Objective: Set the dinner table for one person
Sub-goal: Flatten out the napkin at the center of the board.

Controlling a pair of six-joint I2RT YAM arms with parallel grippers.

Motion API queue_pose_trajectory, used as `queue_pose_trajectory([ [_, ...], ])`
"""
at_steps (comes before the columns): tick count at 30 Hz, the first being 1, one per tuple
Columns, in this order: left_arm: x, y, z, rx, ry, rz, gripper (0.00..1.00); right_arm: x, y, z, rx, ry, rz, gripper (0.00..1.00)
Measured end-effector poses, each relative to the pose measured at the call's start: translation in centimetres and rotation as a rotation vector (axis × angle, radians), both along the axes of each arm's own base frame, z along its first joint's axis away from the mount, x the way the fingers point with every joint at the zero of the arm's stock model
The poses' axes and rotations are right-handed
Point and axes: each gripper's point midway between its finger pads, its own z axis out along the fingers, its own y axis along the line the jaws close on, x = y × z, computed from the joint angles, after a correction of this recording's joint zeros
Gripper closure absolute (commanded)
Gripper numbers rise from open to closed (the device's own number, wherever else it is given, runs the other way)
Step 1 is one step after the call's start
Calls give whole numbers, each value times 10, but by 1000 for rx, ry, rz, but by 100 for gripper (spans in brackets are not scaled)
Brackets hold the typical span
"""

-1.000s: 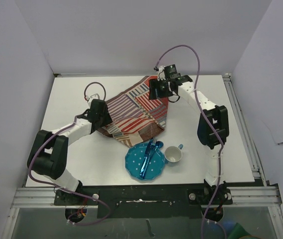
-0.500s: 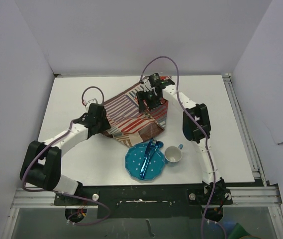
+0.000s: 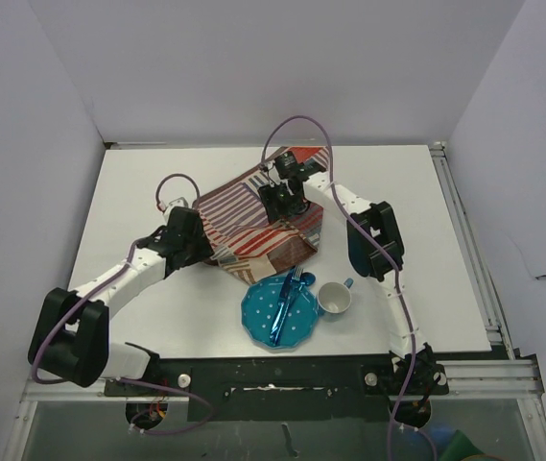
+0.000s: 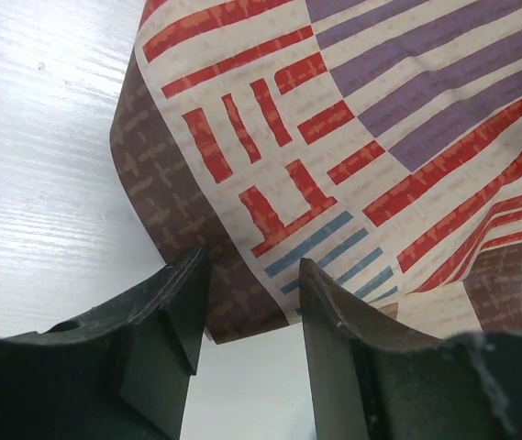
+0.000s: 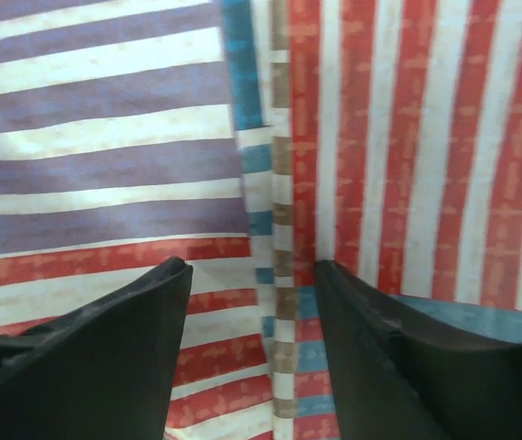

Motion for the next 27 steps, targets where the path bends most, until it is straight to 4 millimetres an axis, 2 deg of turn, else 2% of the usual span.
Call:
queue_pose_trajectory([
  [1,0,0,-1,1,3,-1,70,1,-1,-1,-16,-9,-4,64],
  [3,0,-1,-6,4,16,-2,100,5,-8,-3,-64,-35,-27,98],
  [4,-1,-2,-12,9,29,-6,100,6,-13,-4,-88,-43,-39,100],
  [9,-4,-5,-29,14,74,-13,100,9,-20,-5,-128,-54,-92,100],
  [16,-2,-4,-28,28,67,-13,100,11,-23,-4,-171,-84,-121,100],
  [23,25,-7,-13,69,20,-26,100,17,-42,2,-251,-119,-162,100],
  [27,41,-9,-22,95,42,-36,100,23,-60,22,-277,-153,-205,100],
])
